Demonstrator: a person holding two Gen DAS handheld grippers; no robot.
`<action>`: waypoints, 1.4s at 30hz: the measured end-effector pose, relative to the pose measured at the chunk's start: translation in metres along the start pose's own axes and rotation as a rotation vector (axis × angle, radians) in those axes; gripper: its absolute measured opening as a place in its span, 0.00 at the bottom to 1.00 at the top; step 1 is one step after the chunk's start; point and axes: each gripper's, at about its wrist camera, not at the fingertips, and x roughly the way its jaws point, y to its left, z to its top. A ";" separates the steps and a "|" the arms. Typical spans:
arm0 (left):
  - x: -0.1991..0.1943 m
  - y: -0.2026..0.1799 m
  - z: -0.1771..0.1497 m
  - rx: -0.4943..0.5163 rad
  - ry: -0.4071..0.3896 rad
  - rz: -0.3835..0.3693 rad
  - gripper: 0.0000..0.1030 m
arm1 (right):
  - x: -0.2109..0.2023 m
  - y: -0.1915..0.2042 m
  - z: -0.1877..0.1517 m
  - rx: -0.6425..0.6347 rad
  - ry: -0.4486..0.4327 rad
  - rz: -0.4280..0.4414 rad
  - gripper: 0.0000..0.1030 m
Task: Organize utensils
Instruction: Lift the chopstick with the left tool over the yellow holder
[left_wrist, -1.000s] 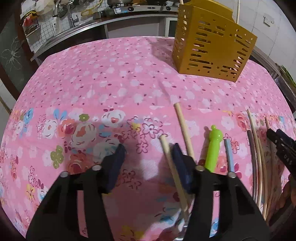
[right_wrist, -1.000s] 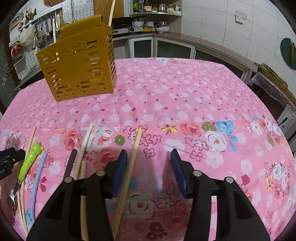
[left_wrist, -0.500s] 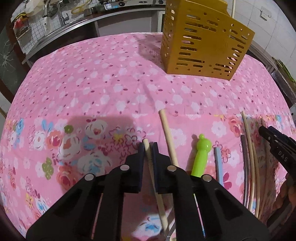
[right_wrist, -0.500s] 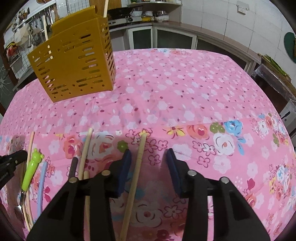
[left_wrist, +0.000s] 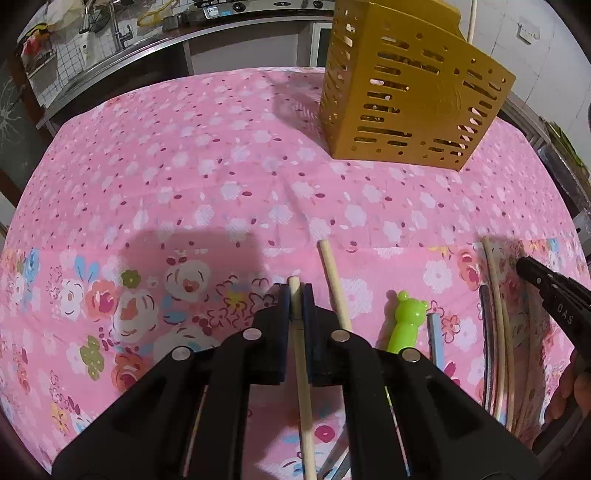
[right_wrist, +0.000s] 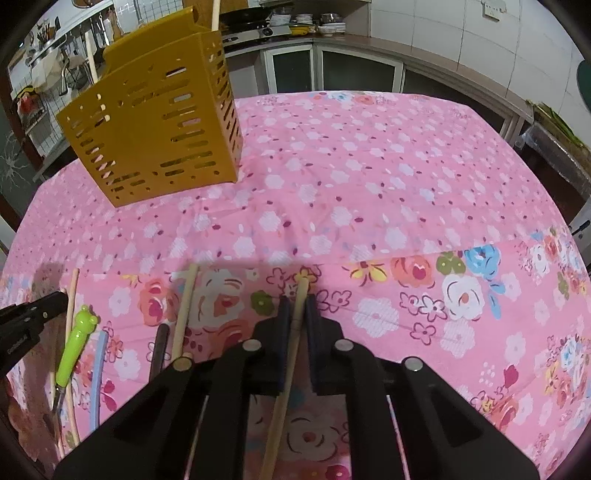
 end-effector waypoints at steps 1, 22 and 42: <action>-0.001 0.000 0.000 -0.002 -0.002 -0.001 0.05 | 0.000 0.001 0.000 0.000 -0.001 0.000 0.06; -0.048 0.016 0.008 -0.046 -0.146 -0.025 0.05 | -0.036 0.003 0.008 0.039 -0.116 0.066 0.06; -0.100 0.020 0.027 -0.009 -0.313 0.012 0.04 | -0.100 0.007 0.033 0.014 -0.311 0.103 0.06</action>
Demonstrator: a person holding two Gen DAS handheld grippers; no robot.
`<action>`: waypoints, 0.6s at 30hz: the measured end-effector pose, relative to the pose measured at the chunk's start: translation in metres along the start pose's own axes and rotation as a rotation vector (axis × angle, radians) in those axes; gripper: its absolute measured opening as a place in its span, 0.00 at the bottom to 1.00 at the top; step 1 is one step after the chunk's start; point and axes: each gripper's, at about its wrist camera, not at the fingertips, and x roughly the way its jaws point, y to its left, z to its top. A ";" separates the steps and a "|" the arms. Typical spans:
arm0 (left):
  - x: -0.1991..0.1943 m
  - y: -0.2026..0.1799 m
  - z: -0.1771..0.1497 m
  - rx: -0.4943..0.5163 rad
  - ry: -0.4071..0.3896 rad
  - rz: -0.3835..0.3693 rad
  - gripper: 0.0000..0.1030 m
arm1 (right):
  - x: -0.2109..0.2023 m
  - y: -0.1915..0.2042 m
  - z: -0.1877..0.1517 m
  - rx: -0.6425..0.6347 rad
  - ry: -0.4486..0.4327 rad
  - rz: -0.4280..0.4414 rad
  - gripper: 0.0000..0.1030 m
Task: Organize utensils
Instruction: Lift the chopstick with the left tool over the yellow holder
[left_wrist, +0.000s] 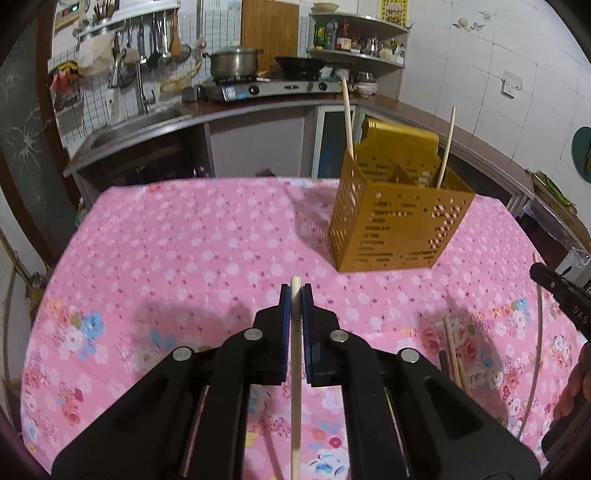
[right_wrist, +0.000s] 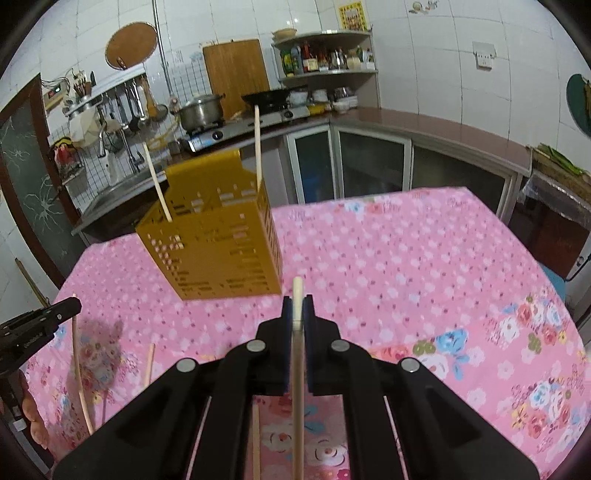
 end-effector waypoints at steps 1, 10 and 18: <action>-0.001 0.000 0.002 0.002 -0.005 -0.001 0.04 | -0.003 0.000 0.003 -0.001 -0.012 0.001 0.06; -0.024 -0.002 0.019 0.007 -0.107 -0.009 0.04 | -0.013 -0.003 0.020 0.009 -0.096 0.031 0.06; -0.049 -0.008 0.047 0.001 -0.228 -0.041 0.04 | -0.025 0.002 0.040 0.000 -0.204 0.057 0.06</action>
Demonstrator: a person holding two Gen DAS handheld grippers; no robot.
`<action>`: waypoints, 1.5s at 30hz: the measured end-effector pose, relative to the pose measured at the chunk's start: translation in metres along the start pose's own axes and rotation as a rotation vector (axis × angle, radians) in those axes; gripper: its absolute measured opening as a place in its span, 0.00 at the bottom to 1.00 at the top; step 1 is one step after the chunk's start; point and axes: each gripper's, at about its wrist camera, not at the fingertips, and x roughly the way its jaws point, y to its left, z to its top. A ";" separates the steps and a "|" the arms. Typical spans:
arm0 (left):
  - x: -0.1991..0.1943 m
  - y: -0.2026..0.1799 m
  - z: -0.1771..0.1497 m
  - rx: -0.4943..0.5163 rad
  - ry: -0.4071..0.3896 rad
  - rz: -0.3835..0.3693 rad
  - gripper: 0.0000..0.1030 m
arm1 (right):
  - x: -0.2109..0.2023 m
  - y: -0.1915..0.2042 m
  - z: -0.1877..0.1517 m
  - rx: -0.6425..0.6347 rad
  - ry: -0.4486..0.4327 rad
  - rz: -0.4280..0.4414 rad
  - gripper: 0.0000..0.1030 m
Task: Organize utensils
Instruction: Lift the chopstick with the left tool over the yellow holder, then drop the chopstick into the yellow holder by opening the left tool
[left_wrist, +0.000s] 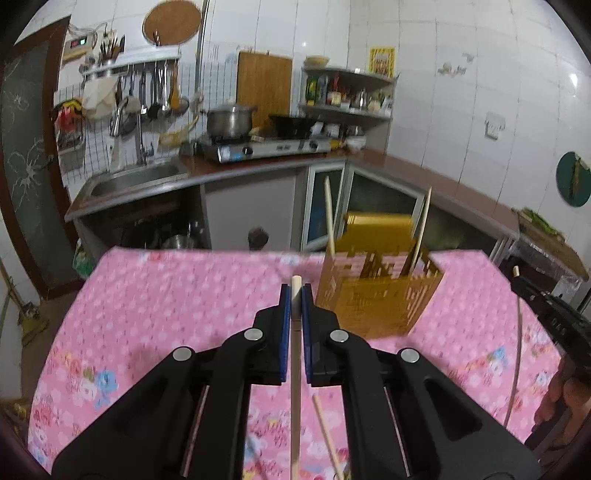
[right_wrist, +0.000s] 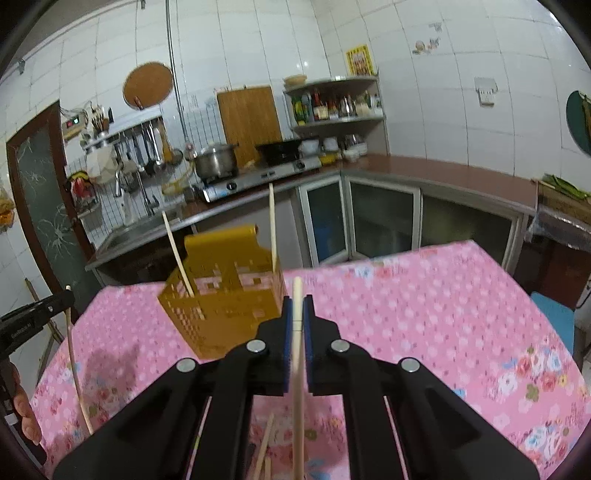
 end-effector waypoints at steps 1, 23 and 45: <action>-0.003 -0.002 0.006 -0.002 -0.019 -0.007 0.04 | 0.000 0.001 0.005 0.003 -0.014 0.006 0.06; 0.026 -0.066 0.131 -0.001 -0.432 -0.103 0.04 | 0.046 0.037 0.124 0.016 -0.464 0.176 0.06; 0.132 -0.058 0.085 0.004 -0.294 -0.068 0.04 | 0.129 0.032 0.081 -0.069 -0.398 0.144 0.06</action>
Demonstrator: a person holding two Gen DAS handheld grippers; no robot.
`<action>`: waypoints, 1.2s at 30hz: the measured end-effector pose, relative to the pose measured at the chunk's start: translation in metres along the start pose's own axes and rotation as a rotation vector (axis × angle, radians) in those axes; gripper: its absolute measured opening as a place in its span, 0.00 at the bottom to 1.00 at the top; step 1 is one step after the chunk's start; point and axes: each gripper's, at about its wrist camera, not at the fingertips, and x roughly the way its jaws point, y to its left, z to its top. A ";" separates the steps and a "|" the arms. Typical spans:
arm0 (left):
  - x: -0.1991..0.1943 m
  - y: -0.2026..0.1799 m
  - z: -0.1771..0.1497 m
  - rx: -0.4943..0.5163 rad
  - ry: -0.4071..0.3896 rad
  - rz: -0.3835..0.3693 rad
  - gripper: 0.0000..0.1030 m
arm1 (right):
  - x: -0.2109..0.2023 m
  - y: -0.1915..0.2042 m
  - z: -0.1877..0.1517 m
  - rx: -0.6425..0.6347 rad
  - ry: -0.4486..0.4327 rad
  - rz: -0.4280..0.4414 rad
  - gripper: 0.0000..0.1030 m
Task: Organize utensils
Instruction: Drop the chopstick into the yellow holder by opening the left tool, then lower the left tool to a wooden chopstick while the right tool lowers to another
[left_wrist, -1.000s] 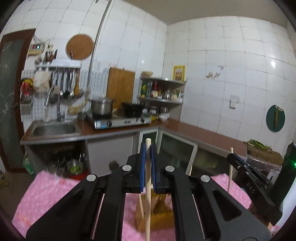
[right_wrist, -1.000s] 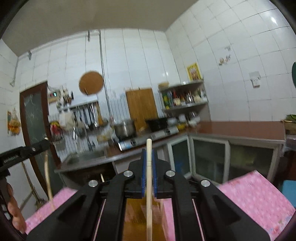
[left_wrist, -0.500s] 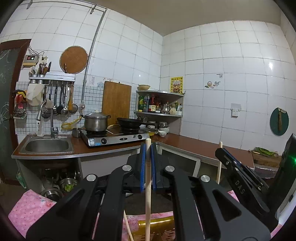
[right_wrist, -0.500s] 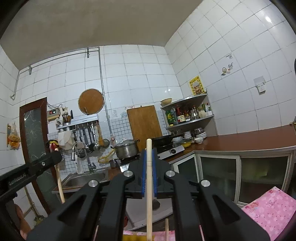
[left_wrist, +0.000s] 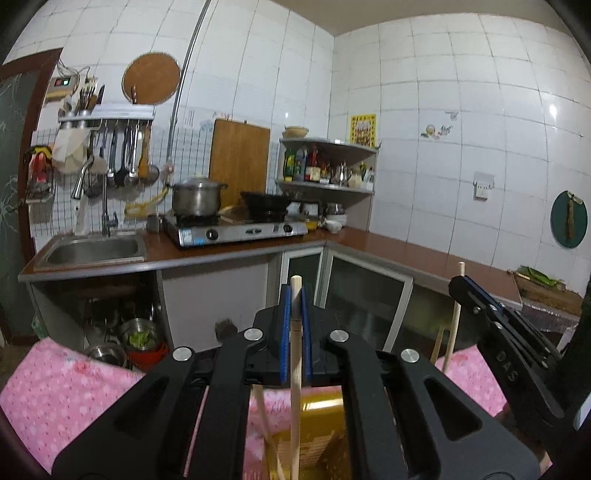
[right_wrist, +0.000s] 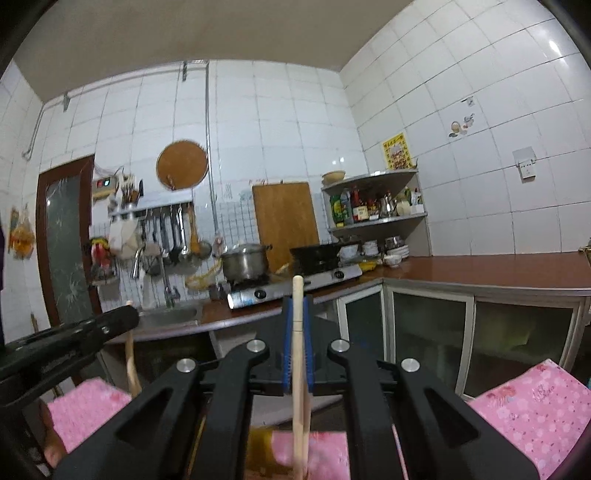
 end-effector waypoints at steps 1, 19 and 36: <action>0.000 0.001 -0.004 0.005 0.010 0.005 0.04 | -0.003 0.000 -0.004 -0.006 0.008 -0.003 0.06; -0.051 0.026 -0.031 0.014 0.178 0.098 0.55 | -0.060 0.005 -0.026 -0.040 0.213 -0.055 0.07; -0.136 0.061 -0.090 -0.008 0.346 0.092 0.89 | -0.142 0.008 -0.070 -0.076 0.416 -0.112 0.53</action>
